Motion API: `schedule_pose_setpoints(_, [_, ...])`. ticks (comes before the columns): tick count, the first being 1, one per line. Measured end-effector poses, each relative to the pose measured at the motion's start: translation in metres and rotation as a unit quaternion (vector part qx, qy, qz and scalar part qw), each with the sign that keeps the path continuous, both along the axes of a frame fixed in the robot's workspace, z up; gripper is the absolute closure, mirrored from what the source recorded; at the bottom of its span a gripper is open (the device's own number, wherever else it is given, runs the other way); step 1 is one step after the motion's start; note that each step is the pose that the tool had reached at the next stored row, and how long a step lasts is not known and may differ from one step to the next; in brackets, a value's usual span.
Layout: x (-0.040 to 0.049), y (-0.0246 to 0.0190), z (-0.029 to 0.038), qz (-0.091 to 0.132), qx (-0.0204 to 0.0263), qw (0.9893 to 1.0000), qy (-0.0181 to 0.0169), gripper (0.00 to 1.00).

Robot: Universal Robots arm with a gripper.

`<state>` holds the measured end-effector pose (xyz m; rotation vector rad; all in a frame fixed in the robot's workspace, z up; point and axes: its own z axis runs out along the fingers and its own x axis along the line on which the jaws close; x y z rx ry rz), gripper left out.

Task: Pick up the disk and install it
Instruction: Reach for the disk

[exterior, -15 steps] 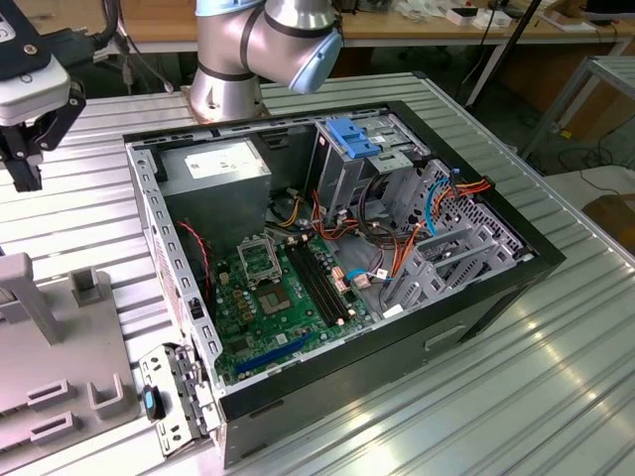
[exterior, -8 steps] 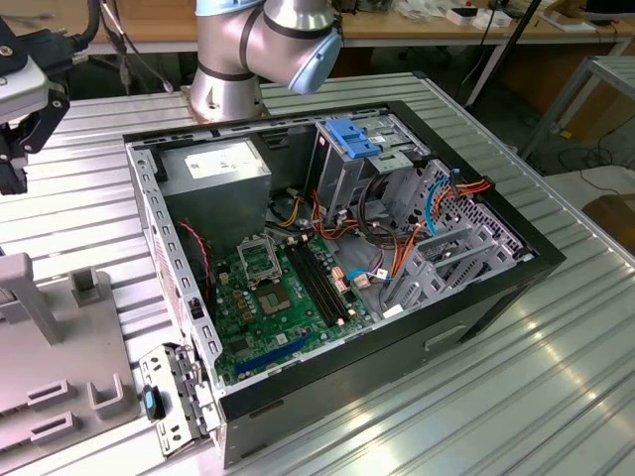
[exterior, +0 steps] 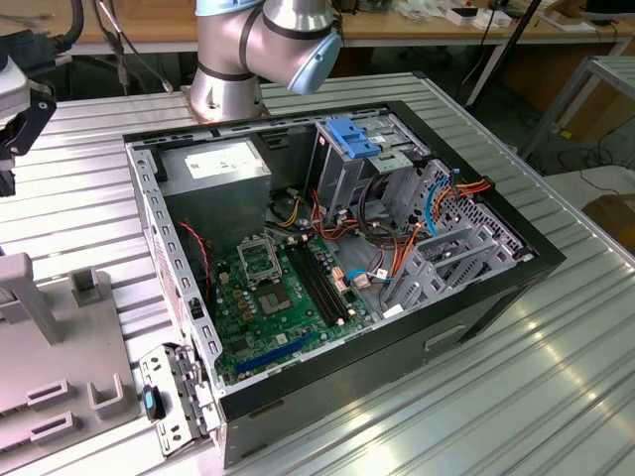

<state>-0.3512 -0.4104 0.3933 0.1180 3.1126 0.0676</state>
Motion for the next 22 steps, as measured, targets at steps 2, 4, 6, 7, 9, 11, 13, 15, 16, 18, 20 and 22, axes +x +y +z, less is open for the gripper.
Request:
schedule_pose_setpoints(2, [-0.0023, -0.0001, 0.0000, 0.000, 0.0000, 1.0000, 0.0000, 0.89])
schedule_pose_setpoints(4, [-0.0045, -0.0003, 0.0000, 0.000, 0.0000, 1.0000, 0.0000, 0.89])
schedule_pose_setpoints(6, [-0.0069, -0.0004, -0.0001, 0.000, 0.0000, 1.0000, -0.0001, 0.89])
schedule_pose_setpoints(7, [-0.0100, -0.0006, 0.0000, 0.000, 0.0000, 1.0000, 0.0000, 0.89])
schedule_pose_setpoints(9, [-0.0123, -0.0007, -0.0001, 0.000, 0.0000, 1.0000, 0.0000, 0.89])
schedule_pose_setpoints(11, [-0.0153, -0.0009, 0.0000, 0.000, 0.0000, 1.0000, 0.0000, 0.89])
schedule_pose_setpoints(13, [-0.0177, -0.0010, 0.0000, 0.000, 0.0000, 1.0000, 0.0000, 0.89])
schedule_pose_setpoints(15, [-0.0200, -0.0011, 0.0000, 0.000, 0.0000, 1.0000, 0.0000, 0.89])
schedule_pose_setpoints(16, [-0.0210, -0.0012, 0.0000, 0.000, 0.0000, 1.0000, 0.0000, 0.89])
schedule_pose_setpoints(18, [-0.0246, -0.0013, 0.0000, 0.000, 0.0000, 1.0000, 0.0000, 0.89])
schedule_pose_setpoints(20, [-0.0277, -0.0014, 0.0000, 0.000, 0.0000, 1.0000, 0.0000, 0.89])
schedule_pose_setpoints(22, [-0.0305, -0.0015, 0.0000, 0.000, 0.0000, 1.0000, 0.0000, 0.89])
